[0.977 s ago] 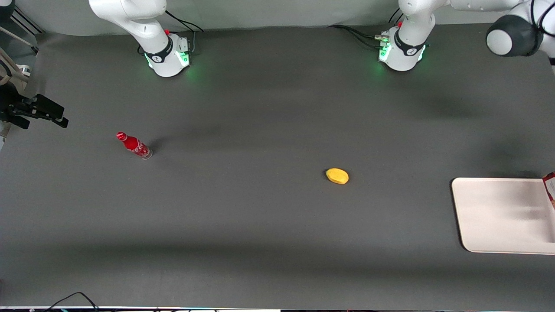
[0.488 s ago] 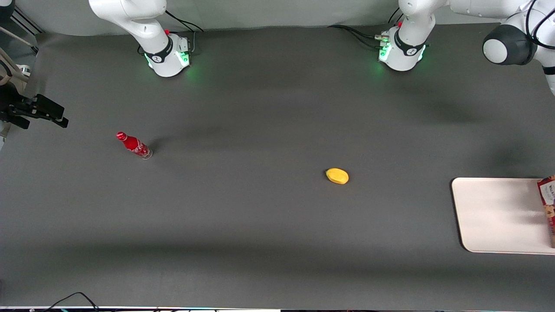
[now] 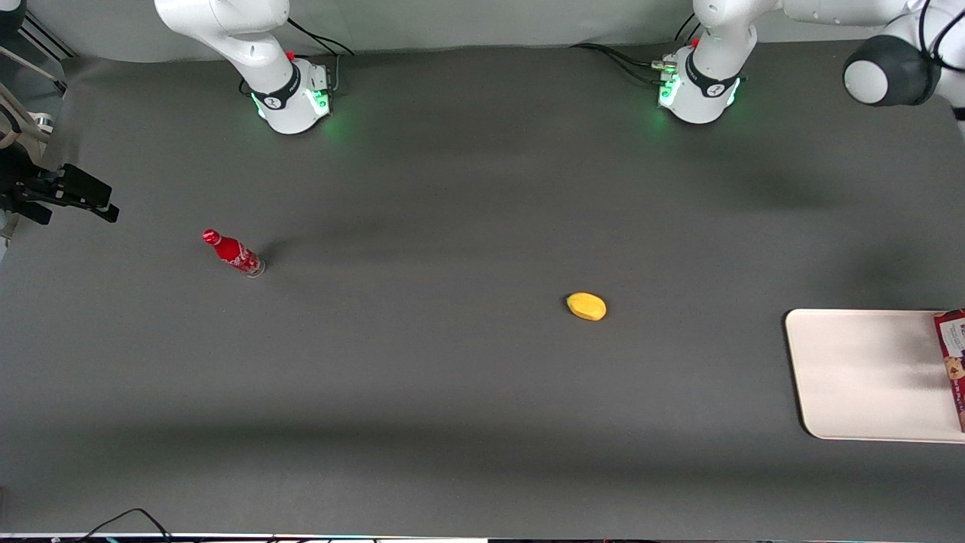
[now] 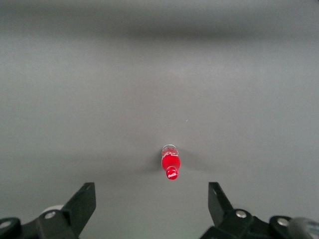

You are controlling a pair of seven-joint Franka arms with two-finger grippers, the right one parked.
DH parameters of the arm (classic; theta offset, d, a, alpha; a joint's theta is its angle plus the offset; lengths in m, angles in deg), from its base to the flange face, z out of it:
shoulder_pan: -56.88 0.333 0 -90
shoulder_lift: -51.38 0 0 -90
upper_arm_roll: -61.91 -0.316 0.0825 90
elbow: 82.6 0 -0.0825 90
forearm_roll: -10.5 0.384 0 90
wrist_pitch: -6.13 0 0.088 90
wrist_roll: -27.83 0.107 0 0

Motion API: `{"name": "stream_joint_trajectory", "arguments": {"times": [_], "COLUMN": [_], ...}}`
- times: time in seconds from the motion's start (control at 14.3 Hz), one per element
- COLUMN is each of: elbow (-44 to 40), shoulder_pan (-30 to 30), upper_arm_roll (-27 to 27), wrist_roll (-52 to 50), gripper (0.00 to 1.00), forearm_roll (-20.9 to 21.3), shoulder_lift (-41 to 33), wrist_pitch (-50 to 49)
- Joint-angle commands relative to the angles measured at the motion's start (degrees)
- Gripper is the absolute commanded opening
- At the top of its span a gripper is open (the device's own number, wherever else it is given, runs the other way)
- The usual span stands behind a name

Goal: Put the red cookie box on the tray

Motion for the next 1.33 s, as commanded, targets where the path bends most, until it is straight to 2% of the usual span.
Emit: {"name": "stream_joint_trajectory", "arguments": {"times": [0.0, 0.14, 0.35, 0.56, 0.84, 1.05, 1.26], "elbow": [4.49, 4.92, 6.25, 6.42, 15.45, 22.84, 23.39], "shoulder_pan": [-1.77, -4.06, -6.96, -9.95, -11.45, -13.56, -14.44], "upper_arm_roll": [0.36, 2.28, 8.86, 15.72, 21.88, 22.51, 22.51], "wrist_roll": [-0.21, -5.09, -19.49, -35.14, -40.62, -42.57, -41.87], "gripper": [1.00, 1.00, 1.00, 1.00, 1.00, 1.00, 1.00], "forearm_roll": [-0.52, 0.44, 6.15, 8.79, 12.56, 13.89, 14.77], "shoulder_lift": [-11.35, -17.92, -27.69, -35.17, -43.09, -48.18, -50.13], "wrist_pitch": [-11.51, -19.41, -30.50, -38.51, -36.52, -31.16, -30.97]}}
